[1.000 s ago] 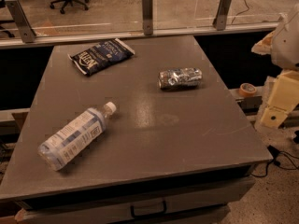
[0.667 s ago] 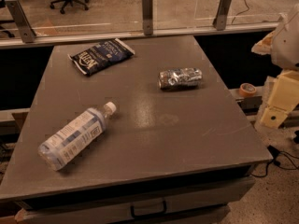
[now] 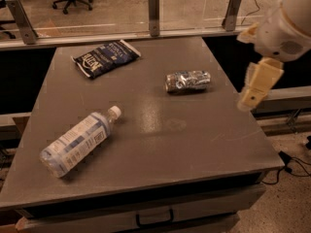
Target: Pick redbull can
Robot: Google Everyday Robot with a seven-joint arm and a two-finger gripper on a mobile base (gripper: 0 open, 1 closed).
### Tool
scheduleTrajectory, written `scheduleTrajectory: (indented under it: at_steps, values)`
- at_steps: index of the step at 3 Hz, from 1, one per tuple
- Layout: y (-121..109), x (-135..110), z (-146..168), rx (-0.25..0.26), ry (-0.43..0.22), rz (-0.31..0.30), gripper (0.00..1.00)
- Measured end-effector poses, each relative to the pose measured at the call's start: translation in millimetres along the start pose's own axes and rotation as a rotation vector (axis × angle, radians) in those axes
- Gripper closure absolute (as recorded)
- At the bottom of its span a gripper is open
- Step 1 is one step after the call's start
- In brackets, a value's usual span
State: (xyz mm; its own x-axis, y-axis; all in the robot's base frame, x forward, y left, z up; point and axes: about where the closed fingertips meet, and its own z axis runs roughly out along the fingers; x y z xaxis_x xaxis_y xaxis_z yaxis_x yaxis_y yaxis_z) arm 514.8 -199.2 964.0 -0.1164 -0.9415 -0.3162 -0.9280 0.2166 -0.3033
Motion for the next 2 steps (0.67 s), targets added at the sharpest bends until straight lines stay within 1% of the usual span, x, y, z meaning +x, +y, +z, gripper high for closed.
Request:
scheduleTrajectory:
  at_steps: [1, 2]
  values:
    - [-45.9, -27.4, 43.8, 0.011, -0.098, -0.027, 0.0]
    - [-76.2, -47.9, 92.8, 0.006, -0.145, -0.025, 0.0]
